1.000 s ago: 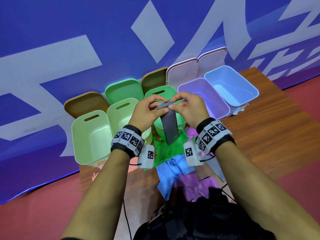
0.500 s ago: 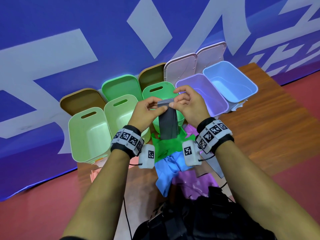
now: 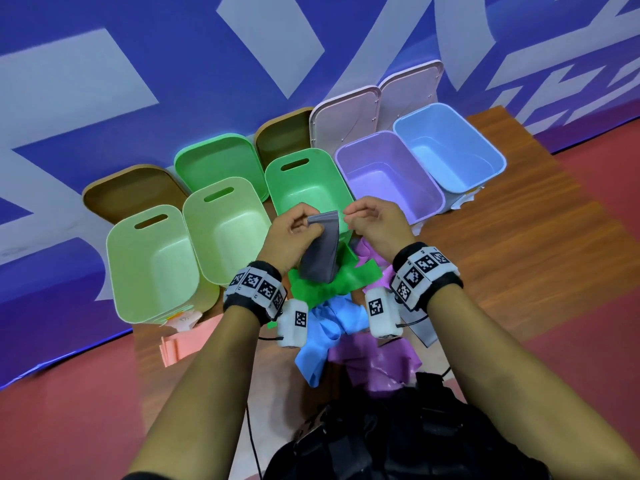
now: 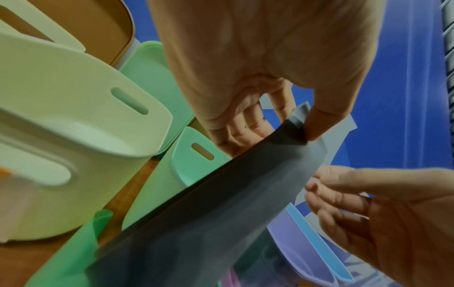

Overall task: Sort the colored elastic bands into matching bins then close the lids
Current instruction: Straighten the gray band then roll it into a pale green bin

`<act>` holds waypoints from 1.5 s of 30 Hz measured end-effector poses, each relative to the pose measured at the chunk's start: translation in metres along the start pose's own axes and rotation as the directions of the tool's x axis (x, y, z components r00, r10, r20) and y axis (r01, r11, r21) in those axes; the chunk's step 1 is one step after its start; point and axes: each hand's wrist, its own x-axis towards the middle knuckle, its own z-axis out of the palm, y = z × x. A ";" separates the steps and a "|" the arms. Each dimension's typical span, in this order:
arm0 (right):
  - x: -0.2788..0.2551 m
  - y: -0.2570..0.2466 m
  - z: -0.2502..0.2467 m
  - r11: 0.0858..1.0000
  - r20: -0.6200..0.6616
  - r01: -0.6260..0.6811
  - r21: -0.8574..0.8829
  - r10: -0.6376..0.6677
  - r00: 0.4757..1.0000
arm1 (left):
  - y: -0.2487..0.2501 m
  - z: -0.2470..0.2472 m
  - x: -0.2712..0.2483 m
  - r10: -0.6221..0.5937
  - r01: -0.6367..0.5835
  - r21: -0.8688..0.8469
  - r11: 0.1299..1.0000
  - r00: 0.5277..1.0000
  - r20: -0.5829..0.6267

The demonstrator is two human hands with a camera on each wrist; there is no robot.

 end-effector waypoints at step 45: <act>-0.007 0.172 -0.033 0.669 0.051 -0.286 -0.686 0.437 0.898 | -0.102 0.082 -0.006 -0.223 0.222 -0.052 0.974 0.975 -0.012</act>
